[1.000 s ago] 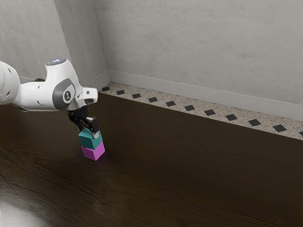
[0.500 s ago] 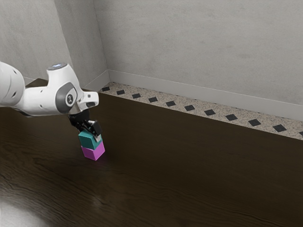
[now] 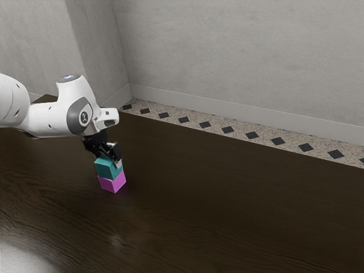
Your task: Pick up the blue block with one arm, and put the blue block on the table with one arm
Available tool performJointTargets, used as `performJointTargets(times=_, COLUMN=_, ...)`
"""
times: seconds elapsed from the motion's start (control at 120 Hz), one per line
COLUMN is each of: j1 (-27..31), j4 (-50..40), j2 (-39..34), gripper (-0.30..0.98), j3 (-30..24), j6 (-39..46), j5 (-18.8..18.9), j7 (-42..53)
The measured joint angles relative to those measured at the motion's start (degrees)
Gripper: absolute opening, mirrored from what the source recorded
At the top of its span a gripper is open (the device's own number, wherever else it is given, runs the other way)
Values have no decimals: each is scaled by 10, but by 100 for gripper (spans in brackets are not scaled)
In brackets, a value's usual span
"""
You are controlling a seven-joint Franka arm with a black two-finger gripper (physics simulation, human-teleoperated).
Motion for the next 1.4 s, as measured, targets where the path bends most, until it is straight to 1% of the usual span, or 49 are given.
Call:
performJointTargets(times=0.45, j1=-1, j4=-1, j2=0, gripper=68, j3=0, j6=-6, j5=14, j7=-53)
performJointTargets(times=0.75, j1=-1, j4=-5, j2=-5, gripper=68, j3=-2, j6=-11, j5=45, j7=-71)
performJointTargets(times=0.95, j1=-1, j4=-5, j2=-4, gripper=68, j3=-4, j6=-9, j5=46, j7=-78)
performJointTargets(times=1.158, j1=-1, j4=-5, j2=-4, gripper=43, j3=-4, j6=-7, j5=44, j7=-87)
performJointTargets(times=1.292, j1=-1, j4=-5, j2=-7, gripper=38, j3=-4, j6=-7, j5=46, j7=-93)
performJointTargets(times=1.4, j1=-1, j4=-5, j2=-19, gripper=36, j3=-6, j6=-9, j5=48, j7=-99)
